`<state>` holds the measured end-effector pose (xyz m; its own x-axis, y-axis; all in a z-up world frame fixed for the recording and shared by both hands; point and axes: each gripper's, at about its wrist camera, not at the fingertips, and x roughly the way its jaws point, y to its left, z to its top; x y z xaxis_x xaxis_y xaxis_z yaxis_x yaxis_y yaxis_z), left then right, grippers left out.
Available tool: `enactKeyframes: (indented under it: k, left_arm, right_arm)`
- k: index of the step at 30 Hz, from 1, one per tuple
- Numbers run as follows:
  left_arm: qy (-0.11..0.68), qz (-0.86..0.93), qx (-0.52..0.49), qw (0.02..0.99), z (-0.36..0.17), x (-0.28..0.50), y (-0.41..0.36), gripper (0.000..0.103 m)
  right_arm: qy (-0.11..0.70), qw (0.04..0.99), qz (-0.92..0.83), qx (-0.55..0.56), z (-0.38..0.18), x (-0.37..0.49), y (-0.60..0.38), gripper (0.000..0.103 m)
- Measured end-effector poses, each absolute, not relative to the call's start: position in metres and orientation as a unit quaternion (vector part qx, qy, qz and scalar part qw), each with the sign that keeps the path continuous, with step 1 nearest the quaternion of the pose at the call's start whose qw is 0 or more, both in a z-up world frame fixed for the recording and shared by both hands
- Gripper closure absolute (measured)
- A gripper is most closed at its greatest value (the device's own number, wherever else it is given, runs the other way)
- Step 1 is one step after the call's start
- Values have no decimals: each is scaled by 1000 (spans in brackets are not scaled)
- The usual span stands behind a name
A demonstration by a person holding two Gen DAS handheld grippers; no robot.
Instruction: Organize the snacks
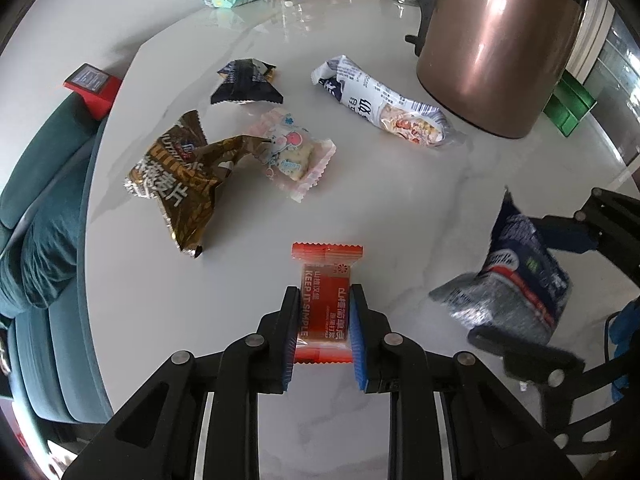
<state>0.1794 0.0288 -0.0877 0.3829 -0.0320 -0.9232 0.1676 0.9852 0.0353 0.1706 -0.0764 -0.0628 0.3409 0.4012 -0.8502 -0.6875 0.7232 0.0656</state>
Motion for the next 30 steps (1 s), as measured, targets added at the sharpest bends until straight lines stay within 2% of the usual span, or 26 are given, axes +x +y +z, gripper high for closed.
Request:
enactKeyframes:
  k: [18, 23, 30]
  left_arm:
    - [528, 1, 9, 849, -29, 117, 33, 83]
    - [536, -4, 7, 844, -25, 104, 5, 83]
    - [546, -46, 9, 836, -30, 105, -71, 83]
  right_arm:
    - [417, 800, 399, -163, 1, 124, -115, 0]
    - [416, 794, 408, -173, 5, 109, -145, 0]
    - [441, 794, 379, -177, -7, 108, -225, 0]
